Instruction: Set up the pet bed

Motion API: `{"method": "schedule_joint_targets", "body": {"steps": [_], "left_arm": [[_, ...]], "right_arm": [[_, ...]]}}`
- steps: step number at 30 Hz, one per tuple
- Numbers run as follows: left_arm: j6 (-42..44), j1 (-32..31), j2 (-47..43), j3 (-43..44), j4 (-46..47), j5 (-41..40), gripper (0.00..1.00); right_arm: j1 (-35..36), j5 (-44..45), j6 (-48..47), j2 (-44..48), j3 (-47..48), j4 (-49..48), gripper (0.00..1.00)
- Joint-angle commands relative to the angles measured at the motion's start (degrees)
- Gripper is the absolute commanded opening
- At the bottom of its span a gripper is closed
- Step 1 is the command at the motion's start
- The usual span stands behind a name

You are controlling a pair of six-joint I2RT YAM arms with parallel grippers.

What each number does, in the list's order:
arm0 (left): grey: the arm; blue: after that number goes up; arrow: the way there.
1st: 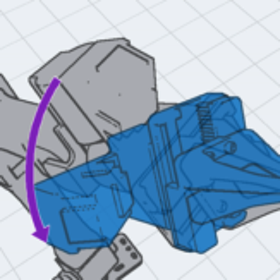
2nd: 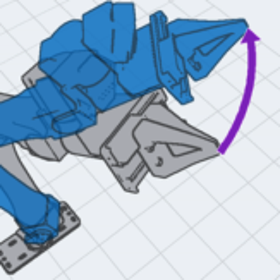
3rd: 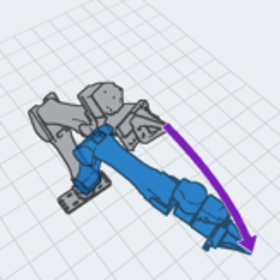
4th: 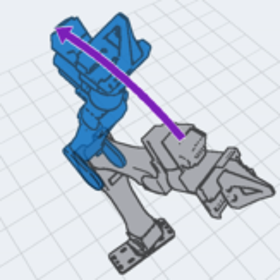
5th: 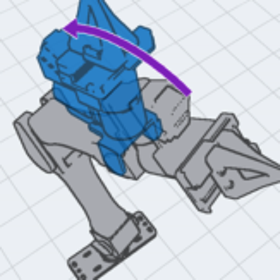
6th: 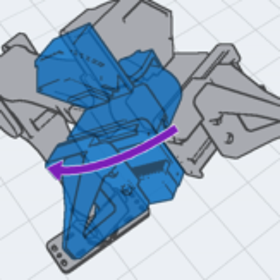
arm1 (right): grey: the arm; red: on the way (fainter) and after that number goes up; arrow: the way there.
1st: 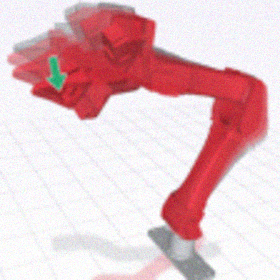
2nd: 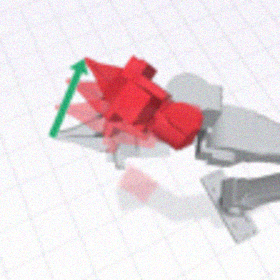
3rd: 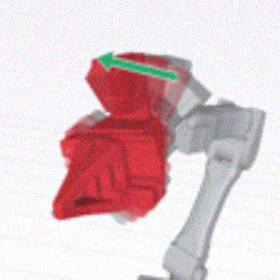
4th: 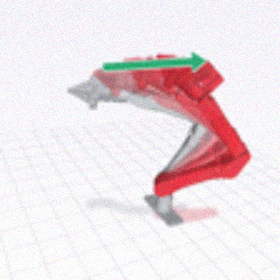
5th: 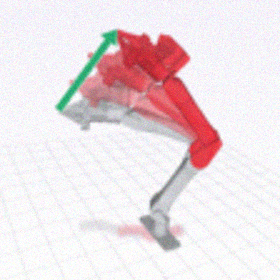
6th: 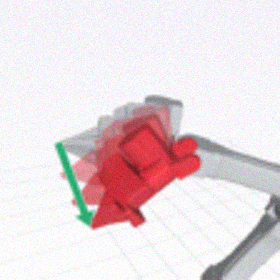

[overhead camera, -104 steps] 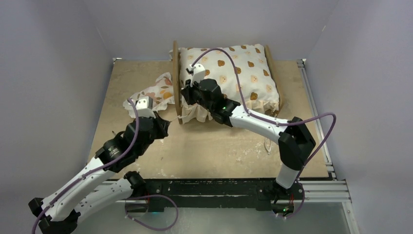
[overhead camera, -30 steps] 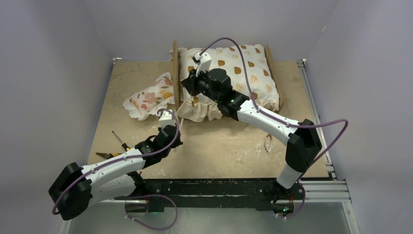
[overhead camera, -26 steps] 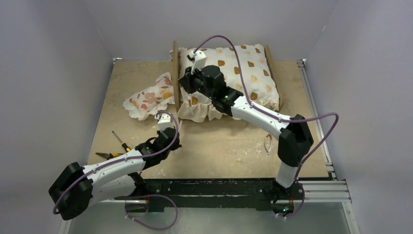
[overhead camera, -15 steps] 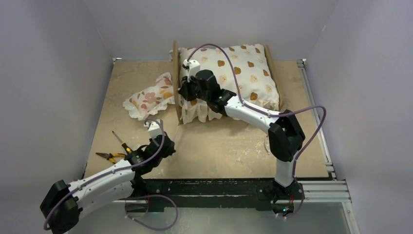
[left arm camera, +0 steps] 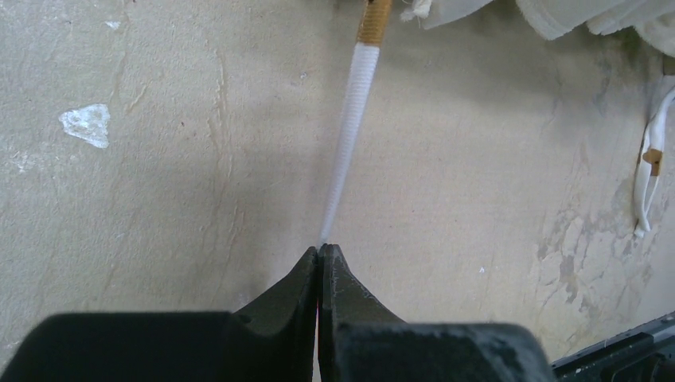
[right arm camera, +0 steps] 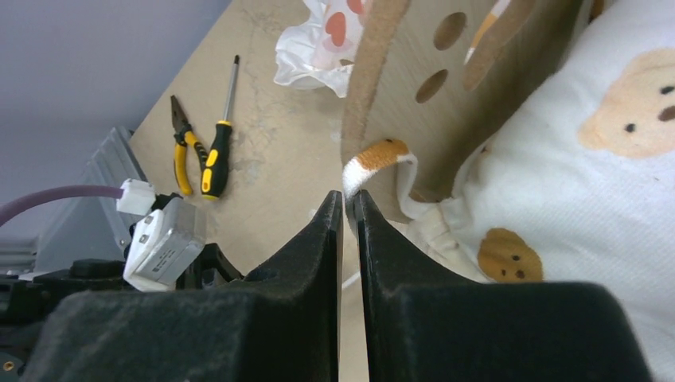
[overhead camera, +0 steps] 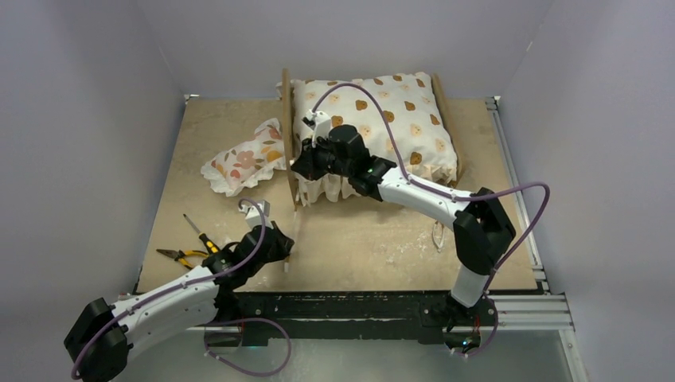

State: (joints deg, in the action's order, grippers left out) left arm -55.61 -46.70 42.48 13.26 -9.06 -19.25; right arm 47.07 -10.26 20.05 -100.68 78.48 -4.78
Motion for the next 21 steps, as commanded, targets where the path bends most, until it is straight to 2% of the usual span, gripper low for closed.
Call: {"method": "schedule_joint_targets", "body": {"steps": [1,8,13,17,21], "left_arm": [[-2.01,-0.49,-0.70,-2.42,-0.70,2.21,0.00],[-2.04,-0.46,3.20,-4.97,5.36,3.42,0.00],[-2.08,-0.42,5.70,-5.47,8.13,4.27,0.00],[-2.43,-0.44,5.42,-5.99,10.46,4.31,0.00],[-2.81,-0.42,4.45,-6.56,10.38,3.91,0.00]], "right_arm": [[2.10,-3.88,2.04,2.43,-1.98,-3.39,0.13],[7.50,-3.85,5.15,4.18,-8.06,-6.87,0.12],[9.15,-4.60,7.10,1.20,-7.41,-8.60,0.12],[10.53,-6.89,8.09,-1.15,-6.41,-9.91,0.17],[10.63,-5.02,9.54,3.04,-7.88,-14.74,0.16]]}}
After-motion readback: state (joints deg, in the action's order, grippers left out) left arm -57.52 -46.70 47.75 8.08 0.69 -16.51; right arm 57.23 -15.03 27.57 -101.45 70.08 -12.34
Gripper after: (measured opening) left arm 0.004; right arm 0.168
